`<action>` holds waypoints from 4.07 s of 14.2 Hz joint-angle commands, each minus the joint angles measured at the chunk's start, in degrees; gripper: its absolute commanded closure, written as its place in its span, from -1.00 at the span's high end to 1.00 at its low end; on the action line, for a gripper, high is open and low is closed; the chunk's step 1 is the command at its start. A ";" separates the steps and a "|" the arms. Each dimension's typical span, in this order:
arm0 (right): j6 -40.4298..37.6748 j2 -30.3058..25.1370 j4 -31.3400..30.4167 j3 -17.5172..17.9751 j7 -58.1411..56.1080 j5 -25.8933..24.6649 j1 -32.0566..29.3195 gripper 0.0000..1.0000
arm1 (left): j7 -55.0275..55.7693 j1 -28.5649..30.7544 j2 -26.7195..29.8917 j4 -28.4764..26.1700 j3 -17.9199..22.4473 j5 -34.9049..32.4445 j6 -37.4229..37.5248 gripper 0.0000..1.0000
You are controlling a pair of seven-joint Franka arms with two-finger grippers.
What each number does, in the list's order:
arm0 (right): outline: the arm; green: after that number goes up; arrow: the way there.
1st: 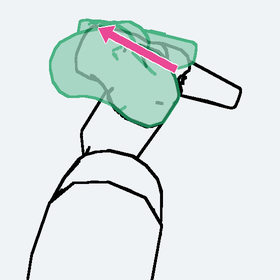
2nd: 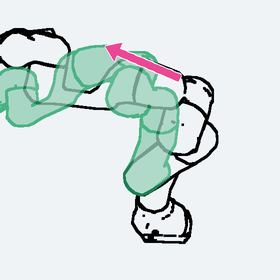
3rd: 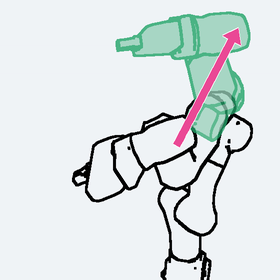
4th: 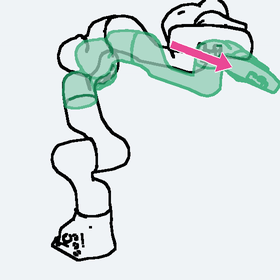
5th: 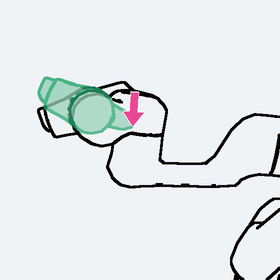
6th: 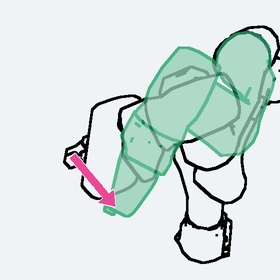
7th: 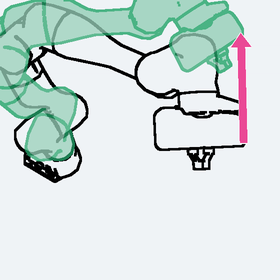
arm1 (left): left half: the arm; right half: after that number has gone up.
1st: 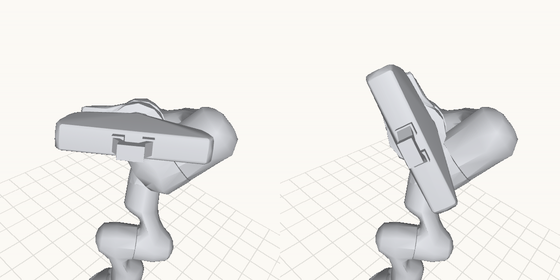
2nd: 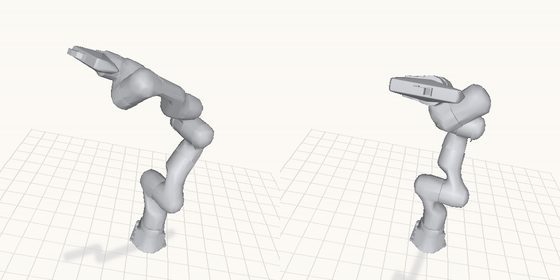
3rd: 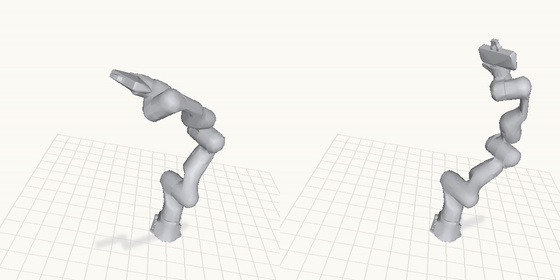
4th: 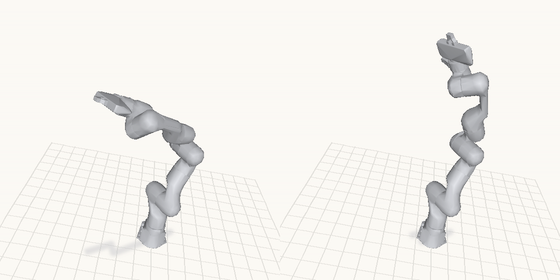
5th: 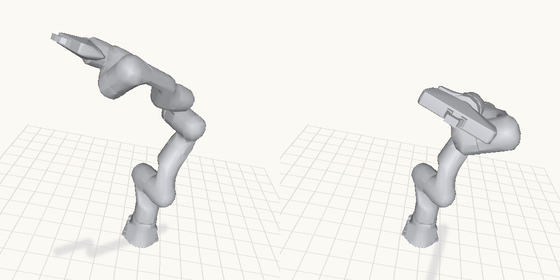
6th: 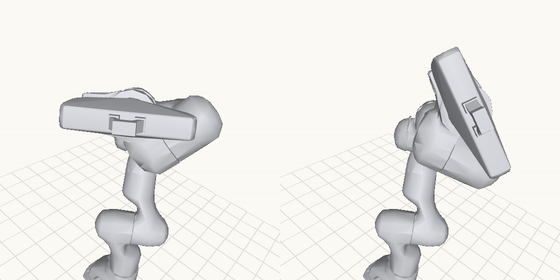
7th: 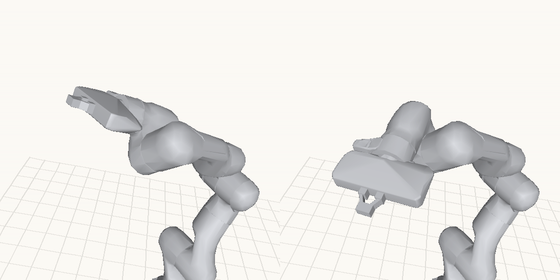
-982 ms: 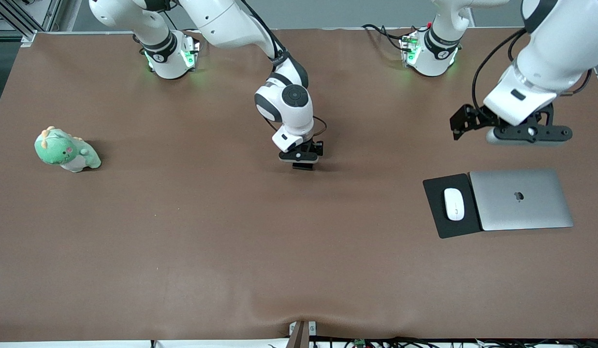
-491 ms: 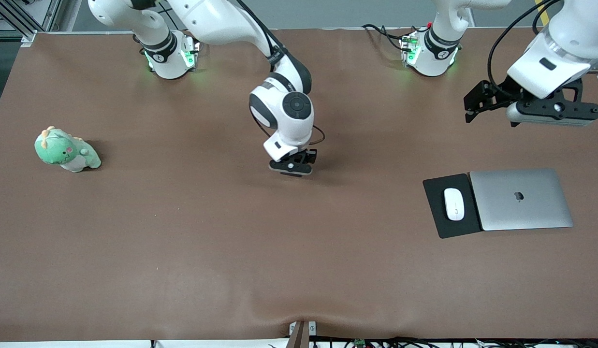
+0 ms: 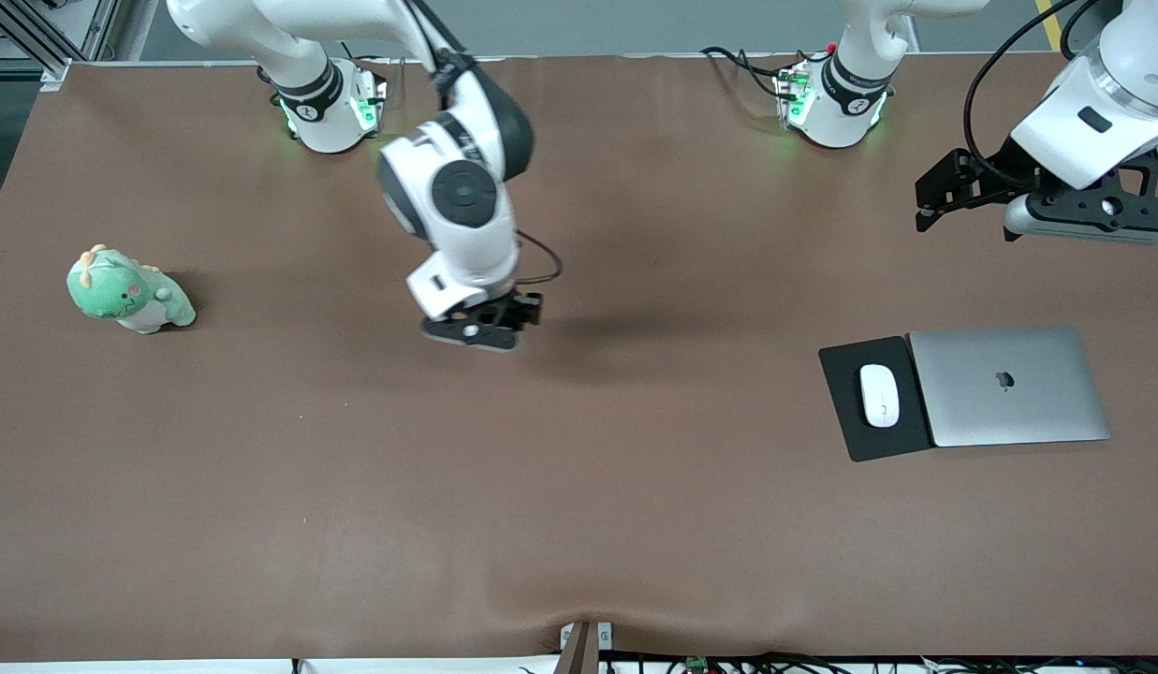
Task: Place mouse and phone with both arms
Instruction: 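Carry the black phone with the right gripper toward the green plush, then lower the phone beside the plush and open the right gripper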
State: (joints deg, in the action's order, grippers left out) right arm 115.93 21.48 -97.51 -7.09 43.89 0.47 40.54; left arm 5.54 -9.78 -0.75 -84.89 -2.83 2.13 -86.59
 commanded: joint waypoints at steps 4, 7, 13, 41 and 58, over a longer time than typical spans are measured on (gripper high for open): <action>-4.38 -14.27 -13.59 1.02 -22.49 -0.82 -17.92 -1.00 | -2.38 0.02 -1.36 1.13 -0.24 -0.71 2.48 1.00; -6.50 -14.45 -13.94 1.02 -34.63 -0.82 -28.03 -1.00 | -2.38 -0.16 0.65 -2.28 -0.51 -2.65 1.00 1.00; -4.58 -10.59 -14.29 0.93 -49.67 -0.91 -41.58 -1.00 | -2.12 1.86 2.42 -5.28 -2.87 -2.65 -1.38 1.00; 26.44 -5.31 -40.47 1.11 -63.23 -0.38 -52.06 -0.32 | -0.62 6.26 1.54 -3.26 -5.17 -1.69 -1.74 1.00; 2.86 -10.14 -23.65 1.46 -60.60 0.32 -49.52 1.00 | -0.18 6.35 1.63 -2.91 -5.17 -1.69 -2.26 1.00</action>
State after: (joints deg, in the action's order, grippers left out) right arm 126.36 12.31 -127.68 -6.28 -17.65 0.31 -9.84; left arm 4.63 -3.67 0.05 -87.70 -7.70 0.60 -88.67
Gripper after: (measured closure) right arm 0.000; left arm 0.000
